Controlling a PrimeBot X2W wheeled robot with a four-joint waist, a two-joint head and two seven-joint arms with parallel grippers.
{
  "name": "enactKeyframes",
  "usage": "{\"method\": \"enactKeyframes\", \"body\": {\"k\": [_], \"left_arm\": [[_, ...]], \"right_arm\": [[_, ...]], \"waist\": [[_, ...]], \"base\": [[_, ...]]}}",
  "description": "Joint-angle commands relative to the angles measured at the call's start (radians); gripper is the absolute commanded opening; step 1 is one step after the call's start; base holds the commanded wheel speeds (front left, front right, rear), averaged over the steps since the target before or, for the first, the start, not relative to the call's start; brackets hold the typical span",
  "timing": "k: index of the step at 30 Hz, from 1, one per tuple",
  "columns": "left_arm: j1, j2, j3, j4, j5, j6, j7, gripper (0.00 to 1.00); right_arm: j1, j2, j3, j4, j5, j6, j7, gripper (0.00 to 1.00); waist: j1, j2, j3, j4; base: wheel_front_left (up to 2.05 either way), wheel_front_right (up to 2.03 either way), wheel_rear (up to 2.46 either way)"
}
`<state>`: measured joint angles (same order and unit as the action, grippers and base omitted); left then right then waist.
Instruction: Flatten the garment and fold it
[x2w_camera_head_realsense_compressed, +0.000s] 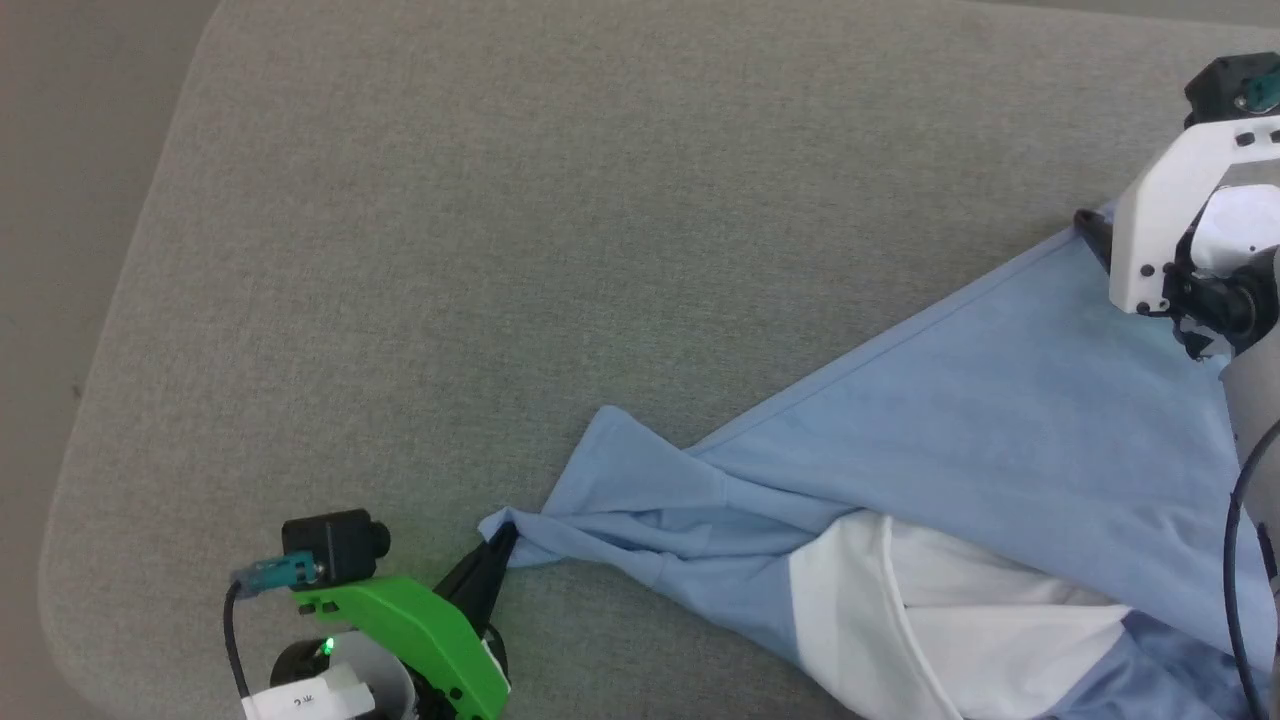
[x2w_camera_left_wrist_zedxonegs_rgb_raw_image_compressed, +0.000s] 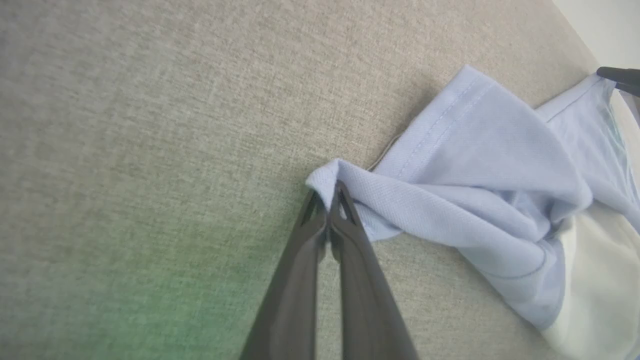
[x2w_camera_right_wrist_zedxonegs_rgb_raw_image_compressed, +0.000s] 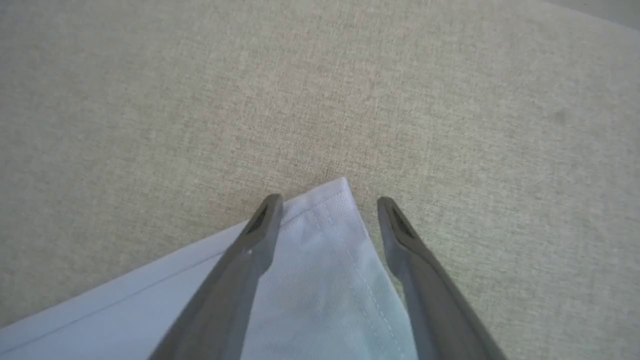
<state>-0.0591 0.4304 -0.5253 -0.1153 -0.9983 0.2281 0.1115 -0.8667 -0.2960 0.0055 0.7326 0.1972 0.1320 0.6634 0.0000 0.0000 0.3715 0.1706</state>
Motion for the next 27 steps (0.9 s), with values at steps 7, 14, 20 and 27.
{"method": "enactKeyframes", "body": {"k": [7,14,20,27], "left_arm": [[-0.028,-0.015,-0.001,0.023,0.008,-0.011,-0.013,0.00],[-0.024,-0.012,0.003,0.031,0.006,-0.010,-0.017,0.00],[0.016,0.008,0.014,0.026,-0.001,0.003,-0.021,0.00],[0.050,0.037,0.033,-0.002,0.018,0.020,-0.052,0.00]], "right_arm": [[-0.017,0.008,-0.019,0.014,-0.069,-0.001,0.165,0.00],[0.088,0.023,-0.056,-0.121,-0.054,-0.001,-0.097,0.00],[0.291,0.047,-0.091,-0.262,-0.012,-0.001,-0.412,0.00],[0.566,0.120,-0.208,-0.446,0.023,-0.001,-0.602,0.00]], "waist": [[0.0000,0.0000,0.034,0.027],[0.0000,0.0000,-0.013,-0.003],[0.0000,0.0000,-0.100,-0.054],[0.0000,0.0000,-0.186,-0.117]], "base": [[0.00,0.00,0.00],[0.00,0.00,0.00],[0.00,0.00,0.00],[0.00,0.00,0.00]]}}
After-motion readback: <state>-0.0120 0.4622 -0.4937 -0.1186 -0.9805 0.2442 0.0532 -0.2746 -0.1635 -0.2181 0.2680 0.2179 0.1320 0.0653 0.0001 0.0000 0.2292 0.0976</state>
